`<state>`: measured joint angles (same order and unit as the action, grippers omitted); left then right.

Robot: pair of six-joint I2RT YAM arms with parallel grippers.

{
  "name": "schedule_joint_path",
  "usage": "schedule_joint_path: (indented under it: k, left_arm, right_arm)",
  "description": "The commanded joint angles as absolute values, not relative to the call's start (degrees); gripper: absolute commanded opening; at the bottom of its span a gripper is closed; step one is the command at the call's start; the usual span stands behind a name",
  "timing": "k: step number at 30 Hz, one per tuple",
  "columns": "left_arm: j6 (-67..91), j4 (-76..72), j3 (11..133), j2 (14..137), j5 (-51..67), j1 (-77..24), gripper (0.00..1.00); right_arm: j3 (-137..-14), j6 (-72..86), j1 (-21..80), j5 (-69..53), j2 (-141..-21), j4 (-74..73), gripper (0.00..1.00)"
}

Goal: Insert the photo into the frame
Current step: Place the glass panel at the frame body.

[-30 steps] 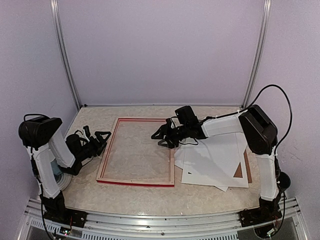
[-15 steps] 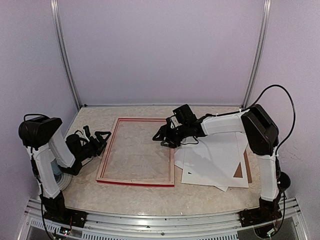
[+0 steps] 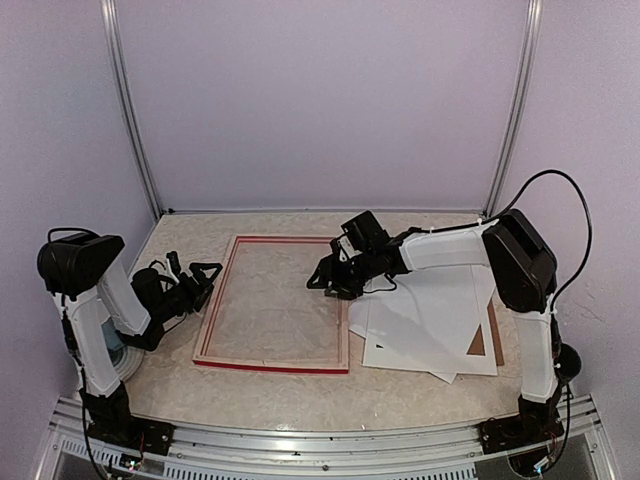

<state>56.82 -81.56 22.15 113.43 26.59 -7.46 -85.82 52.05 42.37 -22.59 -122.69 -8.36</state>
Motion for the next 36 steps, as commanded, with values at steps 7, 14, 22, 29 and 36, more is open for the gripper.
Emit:
schedule_joint_path:
  k: [7,14,22,29,36]
  left_arm:
    - [57.62,-78.49,21.53,115.50,28.28,-8.02,0.99]
    - [57.60,-78.50,21.59,115.68,28.21,-8.00,0.99]
    - [57.57,-78.50,21.61,115.96,28.21,-8.00,0.99]
    - [57.74,-78.59,21.71,116.02,28.29,-8.07,0.99]
    - [57.74,-78.59,21.66,116.02,28.30,-8.00,0.99]
  right_arm:
    - [-86.82,46.19,43.24,-13.43,-117.25,-15.63,0.57]
    - [-84.87,45.13,43.26,-9.04,-114.74,-16.65,0.57]
    - [-84.75,44.19,43.25,-5.08,-113.68,-18.29,0.58]
    - [-85.01,42.80,43.25,-1.03,-114.03,-20.21,0.58]
    - [-87.12,41.13,43.77,3.65,-115.04,-22.83,0.59]
